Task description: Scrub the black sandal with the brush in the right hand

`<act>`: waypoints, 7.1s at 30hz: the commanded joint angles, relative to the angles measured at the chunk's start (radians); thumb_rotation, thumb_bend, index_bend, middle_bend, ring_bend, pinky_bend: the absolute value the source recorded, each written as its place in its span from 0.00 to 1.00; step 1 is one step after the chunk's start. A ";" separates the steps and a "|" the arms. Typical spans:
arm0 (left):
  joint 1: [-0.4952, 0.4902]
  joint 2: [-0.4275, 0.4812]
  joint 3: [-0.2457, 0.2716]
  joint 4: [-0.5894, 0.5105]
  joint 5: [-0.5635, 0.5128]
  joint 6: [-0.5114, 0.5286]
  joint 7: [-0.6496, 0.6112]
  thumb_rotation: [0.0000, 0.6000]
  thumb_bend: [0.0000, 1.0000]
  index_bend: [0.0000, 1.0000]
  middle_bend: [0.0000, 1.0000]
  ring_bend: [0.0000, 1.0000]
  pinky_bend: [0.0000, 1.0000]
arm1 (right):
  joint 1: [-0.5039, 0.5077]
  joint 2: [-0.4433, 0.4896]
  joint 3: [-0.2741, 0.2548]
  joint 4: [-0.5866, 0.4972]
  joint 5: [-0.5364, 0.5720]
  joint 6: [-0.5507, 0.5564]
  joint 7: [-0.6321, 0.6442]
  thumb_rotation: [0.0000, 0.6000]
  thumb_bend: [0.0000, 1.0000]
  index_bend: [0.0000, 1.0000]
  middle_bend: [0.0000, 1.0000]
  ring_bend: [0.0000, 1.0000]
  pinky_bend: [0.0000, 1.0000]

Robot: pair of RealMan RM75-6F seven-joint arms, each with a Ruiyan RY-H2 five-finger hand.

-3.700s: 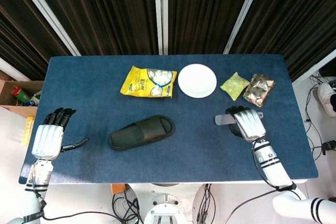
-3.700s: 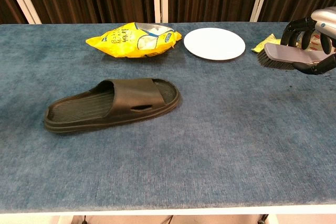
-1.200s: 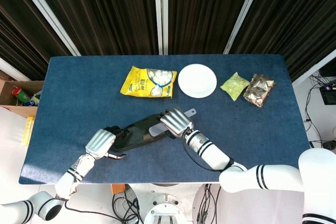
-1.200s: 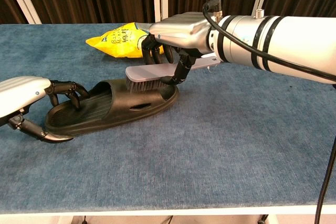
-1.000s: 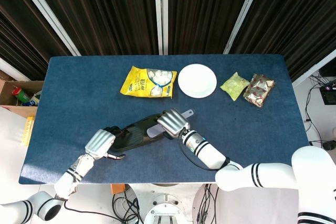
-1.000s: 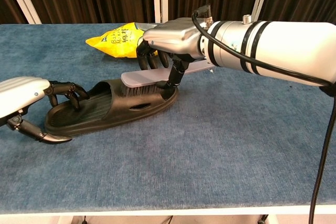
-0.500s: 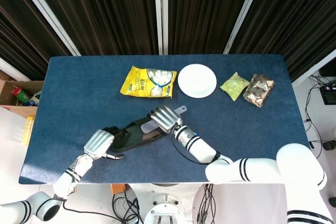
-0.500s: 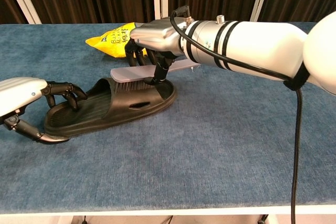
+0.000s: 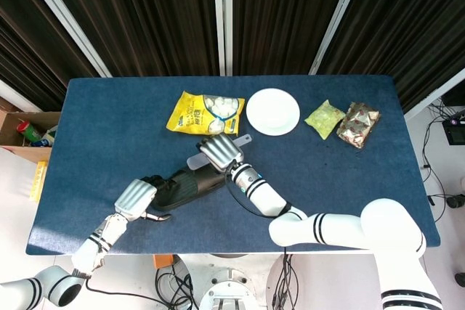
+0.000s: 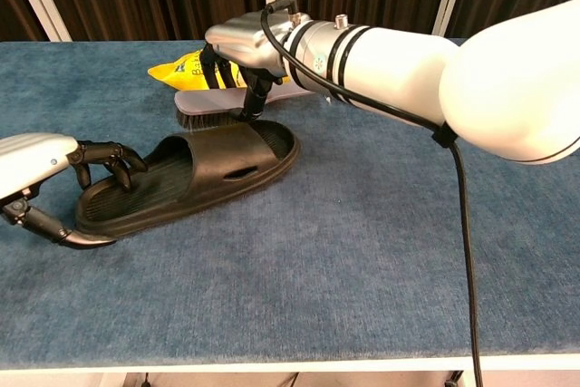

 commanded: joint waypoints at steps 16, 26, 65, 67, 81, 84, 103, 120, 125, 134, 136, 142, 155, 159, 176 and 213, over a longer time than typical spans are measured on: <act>0.003 -0.007 0.002 0.005 -0.003 0.003 -0.001 0.67 0.16 0.24 0.36 0.31 0.43 | -0.068 0.219 -0.084 -0.294 -0.067 0.002 0.014 1.00 0.50 0.98 0.76 0.66 0.66; -0.001 -0.014 0.000 0.007 -0.005 -0.002 0.012 0.66 0.16 0.24 0.36 0.31 0.43 | -0.063 0.209 -0.116 -0.304 -0.051 0.003 0.003 1.00 0.50 0.98 0.76 0.66 0.66; 0.000 -0.001 0.008 -0.002 -0.014 -0.015 0.003 0.66 0.16 0.24 0.36 0.31 0.43 | 0.049 0.060 -0.056 -0.006 0.140 -0.001 -0.040 1.00 0.49 0.98 0.76 0.66 0.66; -0.001 -0.002 0.008 -0.002 -0.013 -0.014 0.002 0.66 0.16 0.24 0.36 0.31 0.43 | 0.043 0.073 -0.048 -0.030 0.128 0.011 -0.030 1.00 0.49 0.98 0.76 0.66 0.66; -0.004 -0.011 0.007 0.012 -0.015 -0.023 -0.010 0.66 0.16 0.24 0.36 0.31 0.43 | -0.003 0.174 -0.079 -0.257 0.050 -0.029 0.062 1.00 0.50 0.99 0.76 0.66 0.66; -0.005 -0.013 0.009 0.014 -0.013 -0.026 -0.011 0.66 0.16 0.24 0.36 0.31 0.43 | 0.000 0.161 -0.088 -0.256 0.048 -0.025 0.059 1.00 0.50 0.99 0.76 0.66 0.66; -0.004 -0.013 0.010 0.018 -0.017 -0.028 -0.016 0.66 0.16 0.24 0.36 0.31 0.43 | 0.047 0.050 -0.067 -0.069 0.102 0.013 0.005 1.00 0.50 0.99 0.76 0.66 0.66; -0.002 -0.007 0.008 0.008 -0.012 -0.017 -0.012 0.66 0.16 0.24 0.36 0.31 0.42 | -0.020 0.142 -0.072 -0.193 0.045 0.142 -0.034 1.00 0.50 1.00 0.76 0.66 0.66; -0.003 0.006 0.005 -0.025 0.001 0.000 -0.018 0.66 0.16 0.24 0.36 0.31 0.42 | -0.107 0.294 -0.127 -0.374 -0.050 0.211 -0.014 1.00 0.50 1.00 0.76 0.66 0.66; 0.020 0.064 -0.029 -0.113 0.029 0.116 0.036 0.66 0.16 0.24 0.36 0.31 0.42 | -0.301 0.453 -0.309 -0.504 -0.198 0.339 -0.014 1.00 0.50 1.00 0.76 0.66 0.66; 0.034 0.077 -0.040 -0.125 0.026 0.150 0.051 0.66 0.16 0.25 0.34 0.31 0.41 | -0.346 0.453 -0.350 -0.492 -0.230 0.361 -0.015 1.00 0.50 1.00 0.76 0.66 0.66; 0.080 0.088 -0.072 -0.122 0.016 0.253 0.083 0.64 0.15 0.24 0.27 0.26 0.39 | -0.441 0.402 -0.405 -0.410 -0.290 0.374 0.019 1.00 0.50 1.00 0.76 0.66 0.66; 0.113 0.095 -0.089 -0.107 -0.030 0.266 0.090 0.62 0.14 0.24 0.26 0.24 0.35 | -0.493 0.283 -0.347 -0.246 -0.300 0.304 0.015 1.00 0.50 1.00 0.76 0.66 0.66; 0.113 0.094 -0.089 -0.098 -0.029 0.259 0.077 0.62 0.14 0.24 0.26 0.24 0.35 | -0.500 0.270 -0.328 -0.235 -0.288 0.291 -0.011 1.00 0.48 0.96 0.76 0.66 0.64; 0.118 0.096 -0.089 -0.090 -0.020 0.254 0.052 0.62 0.14 0.24 0.26 0.24 0.35 | -0.506 0.300 -0.297 -0.278 -0.256 0.203 -0.041 1.00 0.25 0.47 0.43 0.31 0.28; 0.234 0.139 -0.101 -0.144 -0.080 0.380 0.228 0.53 0.14 0.23 0.26 0.22 0.32 | -1.080 0.497 -0.318 -0.270 -0.526 0.830 0.568 1.00 0.16 0.00 0.00 0.00 0.00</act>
